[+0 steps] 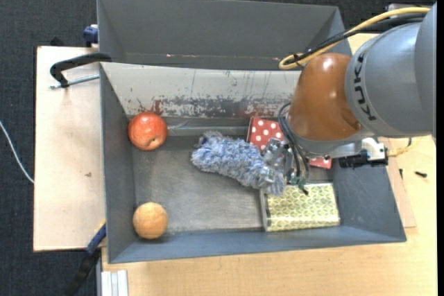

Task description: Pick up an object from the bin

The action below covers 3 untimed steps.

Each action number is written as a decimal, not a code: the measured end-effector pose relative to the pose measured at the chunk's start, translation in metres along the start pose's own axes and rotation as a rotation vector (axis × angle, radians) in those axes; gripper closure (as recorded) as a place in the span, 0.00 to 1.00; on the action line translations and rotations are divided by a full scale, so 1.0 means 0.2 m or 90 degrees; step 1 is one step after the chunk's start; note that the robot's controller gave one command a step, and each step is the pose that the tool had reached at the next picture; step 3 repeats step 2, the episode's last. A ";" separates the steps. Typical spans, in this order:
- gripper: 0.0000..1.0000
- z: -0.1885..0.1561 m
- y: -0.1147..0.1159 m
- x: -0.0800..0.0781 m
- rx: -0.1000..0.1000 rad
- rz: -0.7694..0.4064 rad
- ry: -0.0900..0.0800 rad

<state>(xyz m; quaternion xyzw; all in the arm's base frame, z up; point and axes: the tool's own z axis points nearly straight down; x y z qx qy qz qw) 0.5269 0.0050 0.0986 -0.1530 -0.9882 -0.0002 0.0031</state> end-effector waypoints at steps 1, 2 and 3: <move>1.00 -0.12 0.00 -0.01 -0.001 -0.001 -0.003; 1.00 -0.23 0.00 -0.01 -0.001 -0.001 -0.005; 1.00 -0.23 0.00 -0.01 -0.001 -0.001 -0.005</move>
Offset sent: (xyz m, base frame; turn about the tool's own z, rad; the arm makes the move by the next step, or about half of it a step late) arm -0.0002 0.0000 0.0207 0.0000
